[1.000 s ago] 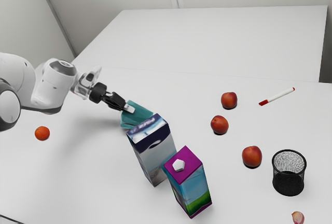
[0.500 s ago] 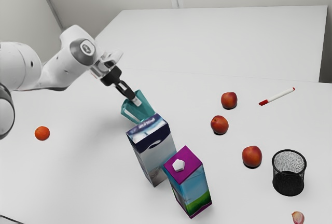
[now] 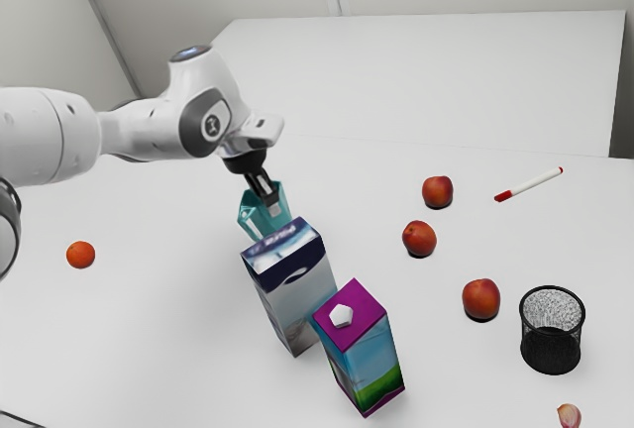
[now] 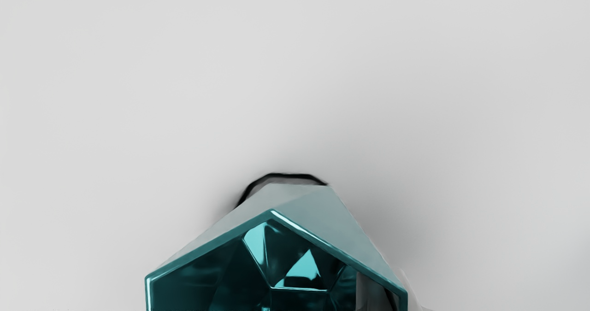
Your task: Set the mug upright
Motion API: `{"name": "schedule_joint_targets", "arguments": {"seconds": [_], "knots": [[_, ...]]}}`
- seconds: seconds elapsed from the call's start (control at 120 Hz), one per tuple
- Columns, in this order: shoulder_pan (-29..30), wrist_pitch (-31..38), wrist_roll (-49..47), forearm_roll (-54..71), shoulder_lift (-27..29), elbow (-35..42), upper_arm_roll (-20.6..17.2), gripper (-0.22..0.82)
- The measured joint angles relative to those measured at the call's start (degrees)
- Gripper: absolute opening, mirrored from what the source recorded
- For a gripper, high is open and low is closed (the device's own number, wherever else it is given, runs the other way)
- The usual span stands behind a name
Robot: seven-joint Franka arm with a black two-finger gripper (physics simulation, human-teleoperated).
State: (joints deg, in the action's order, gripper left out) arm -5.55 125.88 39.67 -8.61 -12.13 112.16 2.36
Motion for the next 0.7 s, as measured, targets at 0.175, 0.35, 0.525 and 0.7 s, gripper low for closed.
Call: {"name": "schedule_joint_targets", "arguments": {"seconds": [0.175, 0.35, 0.525, 0.7], "knots": [[-1.03, 1.89, -5.37, 2.8, -0.6, 0.27, -0.01, -0.18], [-2.04, 2.73, -9.32, 3.51, -0.88, 0.32, 0.0, 0.01], [-2.11, 3.06, -12.25, 3.65, -0.58, 0.45, 0.01, 0.24], [-2.93, 3.08, -14.42, 3.68, 2.65, 0.45, -0.07, 0.4]]}}
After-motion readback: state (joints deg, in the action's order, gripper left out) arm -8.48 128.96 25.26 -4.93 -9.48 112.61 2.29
